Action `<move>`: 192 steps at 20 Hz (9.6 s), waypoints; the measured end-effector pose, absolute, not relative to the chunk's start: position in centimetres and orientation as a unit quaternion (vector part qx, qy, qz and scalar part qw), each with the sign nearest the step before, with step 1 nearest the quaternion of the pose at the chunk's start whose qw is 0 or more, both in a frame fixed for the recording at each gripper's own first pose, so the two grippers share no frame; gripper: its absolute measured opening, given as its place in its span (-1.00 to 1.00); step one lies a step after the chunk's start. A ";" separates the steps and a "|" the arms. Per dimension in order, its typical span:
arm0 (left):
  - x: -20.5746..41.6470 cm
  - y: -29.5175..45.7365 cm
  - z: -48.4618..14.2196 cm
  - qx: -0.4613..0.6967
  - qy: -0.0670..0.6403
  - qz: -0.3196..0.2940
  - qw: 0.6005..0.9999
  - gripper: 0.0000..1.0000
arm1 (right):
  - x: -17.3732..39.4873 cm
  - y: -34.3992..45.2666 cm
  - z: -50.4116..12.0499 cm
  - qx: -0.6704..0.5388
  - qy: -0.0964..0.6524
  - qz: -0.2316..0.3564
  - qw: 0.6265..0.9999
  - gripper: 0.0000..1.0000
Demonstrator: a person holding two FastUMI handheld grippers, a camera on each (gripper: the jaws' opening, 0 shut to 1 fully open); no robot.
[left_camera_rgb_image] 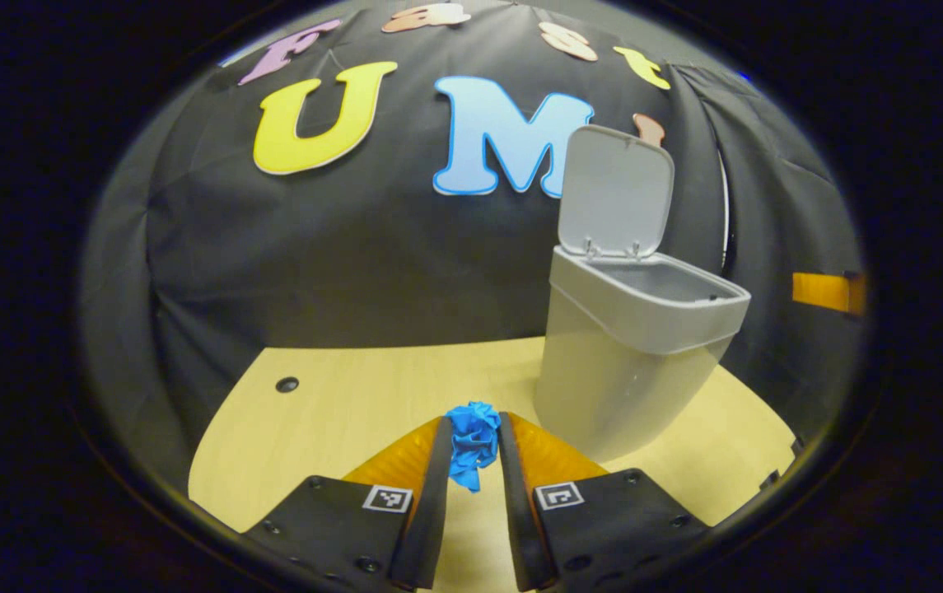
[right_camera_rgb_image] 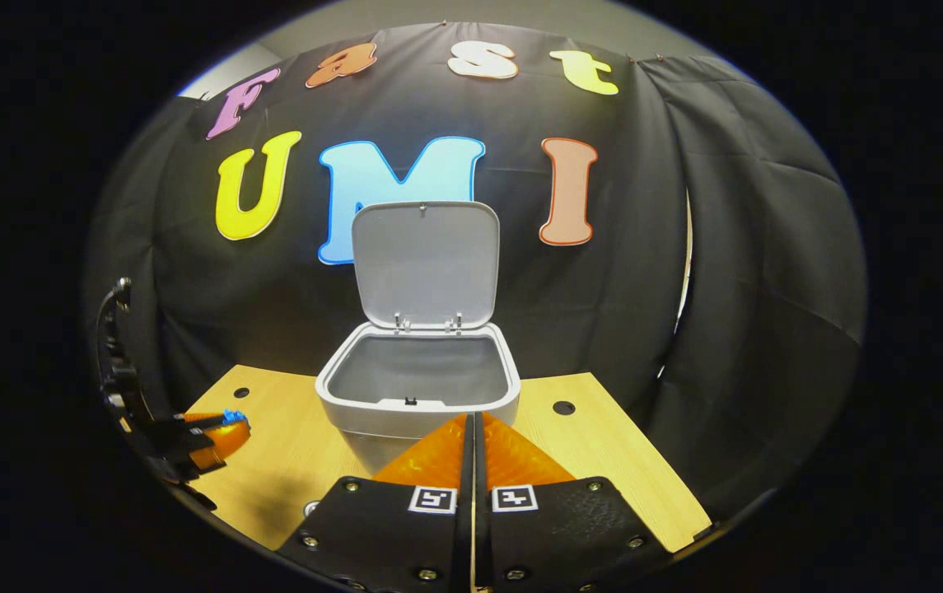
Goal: Press the lid of the desktop garbage bin to open it, pick up the crumpled paper on the desktop and throw it into the bin, then pick up the pop can on the desktop and drop it into the bin, and finally close the garbage bin lid.
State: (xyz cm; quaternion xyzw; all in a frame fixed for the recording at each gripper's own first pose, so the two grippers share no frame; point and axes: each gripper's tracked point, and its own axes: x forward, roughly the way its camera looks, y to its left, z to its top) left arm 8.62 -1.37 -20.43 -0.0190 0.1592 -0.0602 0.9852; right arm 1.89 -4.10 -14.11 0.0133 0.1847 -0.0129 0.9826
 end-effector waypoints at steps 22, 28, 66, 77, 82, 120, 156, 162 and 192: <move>16.3 -17.8 -8.7 0.011 0.046 -0.200 0.979 -0.16 | -0.5 -8.7 -14.5 0.034 0.186 -0.072 0.979 -0.97; 16.9 -18.0 -8.6 0.008 0.043 -0.196 0.980 1.00 | -0.8 -8.8 -14.7 0.035 0.188 -0.072 0.979 -0.97; 9.1 4.6 -10.3 -0.030 0.067 0.018 0.997 0.90 | 1.3 8.7 -19.5 0.014 0.242 0.160 0.957 -0.97; 6.7 8.4 -10.8 -0.044 0.070 0.059 0.995 0.90 | 0.1 12.8 -22.5 -0.004 0.281 0.226 0.933 -0.65; 6.3 9.0 -11.0 -0.048 0.072 0.065 0.994 0.92 | -0.6 14.0 -23.6 -0.009 0.297 0.246 0.923 0.15; 4.2 13.0 -12.5 -0.059 0.094 0.099 0.989 0.99 | -2.3 15.8 -34.1 -0.091 0.403 0.258 0.873 0.69; 5.6 9.8 -13.3 -0.071 0.103 0.054 0.991 0.95 | 5.2 11.6 -8.4 0.052 0.081 0.182 0.979 0.65; 6.3 9.0 -13.5 -0.073 0.108 0.045 0.990 0.97 | 7.1 8.1 -7.1 0.060 0.059 0.135 0.987 0.65; 6.5 9.4 -14.3 -0.086 0.117 0.054 0.988 0.97 | 8.8 5.9 -12.2 0.041 0.126 0.093 0.987 0.72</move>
